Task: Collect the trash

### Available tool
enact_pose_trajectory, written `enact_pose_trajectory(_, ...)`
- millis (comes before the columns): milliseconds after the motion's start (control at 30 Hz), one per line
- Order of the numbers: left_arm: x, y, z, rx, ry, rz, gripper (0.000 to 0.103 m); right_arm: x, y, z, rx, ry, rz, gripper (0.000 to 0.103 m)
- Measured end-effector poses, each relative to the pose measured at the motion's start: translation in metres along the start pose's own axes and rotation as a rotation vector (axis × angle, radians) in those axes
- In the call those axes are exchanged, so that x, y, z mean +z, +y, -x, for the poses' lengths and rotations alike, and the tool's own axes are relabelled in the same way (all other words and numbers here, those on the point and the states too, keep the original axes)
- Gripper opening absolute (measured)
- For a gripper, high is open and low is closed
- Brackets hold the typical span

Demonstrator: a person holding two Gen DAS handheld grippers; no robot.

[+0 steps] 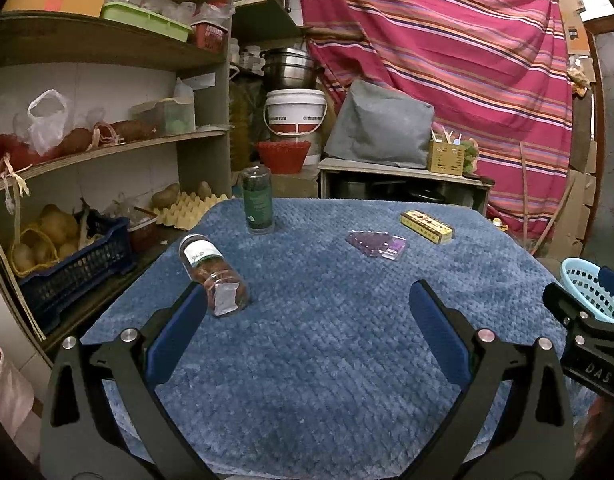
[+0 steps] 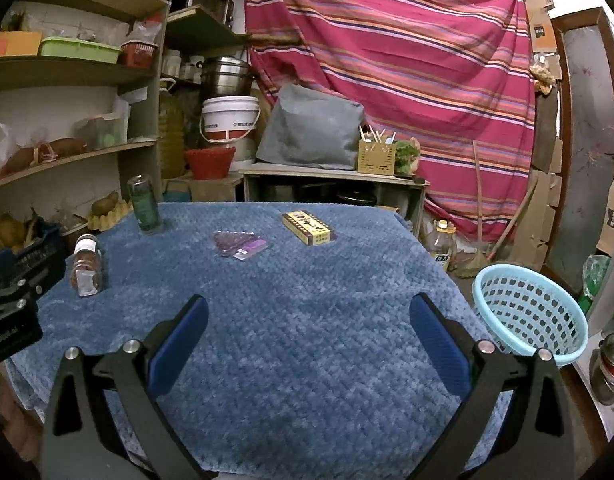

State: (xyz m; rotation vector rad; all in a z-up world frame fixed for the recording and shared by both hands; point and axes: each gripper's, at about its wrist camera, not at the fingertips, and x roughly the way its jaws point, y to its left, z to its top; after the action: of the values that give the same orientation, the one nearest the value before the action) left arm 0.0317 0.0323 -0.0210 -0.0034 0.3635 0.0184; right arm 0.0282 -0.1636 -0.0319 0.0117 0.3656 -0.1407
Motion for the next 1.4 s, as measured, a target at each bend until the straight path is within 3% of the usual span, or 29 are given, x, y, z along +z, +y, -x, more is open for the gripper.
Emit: enact_pose_trajectory(1400, 0.0062, -0.0063, 0.0040, -0.005, -0.021, -0.026, 0.098, 0.0009, -0.0059, 0.0005, -0.013, 0.000, -0.014, 0.098)
